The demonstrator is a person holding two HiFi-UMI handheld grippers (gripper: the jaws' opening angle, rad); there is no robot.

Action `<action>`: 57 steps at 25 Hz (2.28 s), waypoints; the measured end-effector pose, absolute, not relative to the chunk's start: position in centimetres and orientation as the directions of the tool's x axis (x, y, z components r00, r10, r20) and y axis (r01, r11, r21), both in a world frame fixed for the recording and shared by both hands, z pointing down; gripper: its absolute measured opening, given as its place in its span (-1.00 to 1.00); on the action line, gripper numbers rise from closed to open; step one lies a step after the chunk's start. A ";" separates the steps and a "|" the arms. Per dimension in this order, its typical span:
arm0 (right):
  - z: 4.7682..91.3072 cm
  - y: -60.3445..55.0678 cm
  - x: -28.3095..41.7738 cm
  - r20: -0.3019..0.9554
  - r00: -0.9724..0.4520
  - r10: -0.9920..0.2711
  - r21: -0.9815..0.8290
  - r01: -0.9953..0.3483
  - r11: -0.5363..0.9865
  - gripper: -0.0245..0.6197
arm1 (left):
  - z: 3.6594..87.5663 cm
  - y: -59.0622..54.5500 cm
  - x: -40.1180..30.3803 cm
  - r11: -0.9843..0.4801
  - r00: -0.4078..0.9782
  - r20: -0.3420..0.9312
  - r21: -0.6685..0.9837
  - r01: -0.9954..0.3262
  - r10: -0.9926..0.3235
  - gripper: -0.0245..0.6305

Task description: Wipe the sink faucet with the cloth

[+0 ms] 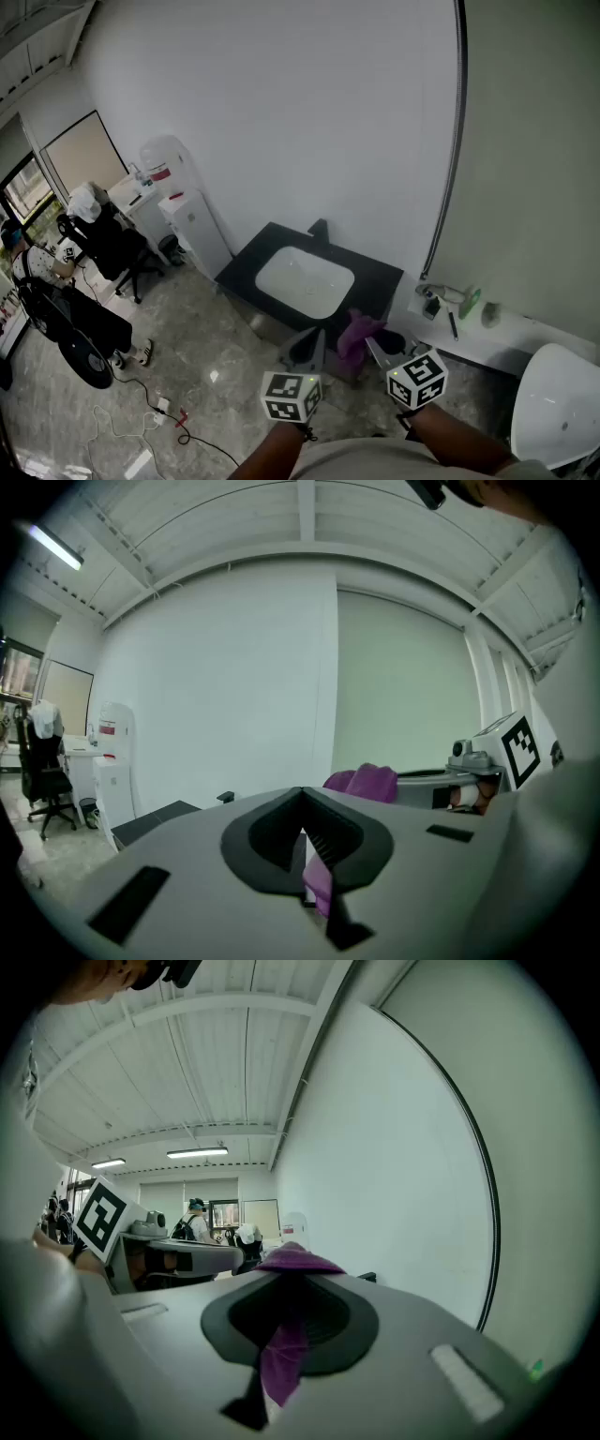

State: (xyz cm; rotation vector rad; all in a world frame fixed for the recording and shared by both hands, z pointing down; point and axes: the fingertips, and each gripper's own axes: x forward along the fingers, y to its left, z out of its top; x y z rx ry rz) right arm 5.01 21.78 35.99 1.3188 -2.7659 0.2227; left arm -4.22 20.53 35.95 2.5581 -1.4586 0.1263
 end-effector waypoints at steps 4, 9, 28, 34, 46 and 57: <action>36.1 21.6 4.8 0.123 -0.626 -0.770 -0.096 -0.780 0.619 -0.85 | 36.2 20.4 -4.5 -0.496 0.512 0.166 0.131 -0.858 -0.843 -0.91; 36.4 21.7 4.6 0.121 -0.622 -0.773 -0.098 -0.783 0.615 -0.85 | 36.7 20.4 -4.7 -0.506 0.524 0.174 0.138 -0.852 -0.834 -0.91; 39.6 19.1 1.6 0.144 -0.536 -0.832 -0.125 -0.844 0.522 -0.84 | 41.6 18.3 -10.6 -0.565 0.591 0.211 0.172 -0.807 -0.779 -0.91; 43.0 9.6 2.9 0.150 -0.554 -0.819 -0.160 -0.831 0.533 -0.84 | 44.8 9.5 -9.4 -0.547 0.576 0.246 0.181 -0.817 -0.779 -0.91; 46.0 -19.6 3.5 0.224 -0.691 -0.687 -0.082 -0.716 0.693 -0.84 | 49.4 -11.8 -5.6 -0.410 0.462 0.313 0.220 -0.885 -0.830 -0.91; 61.1 -42.6 -4.2 0.462 -0.586 -0.666 0.045 -0.735 0.677 -0.84 | 54.6 -21.3 -10.3 -0.383 0.465 0.373 0.274 -0.882 -0.803 -0.91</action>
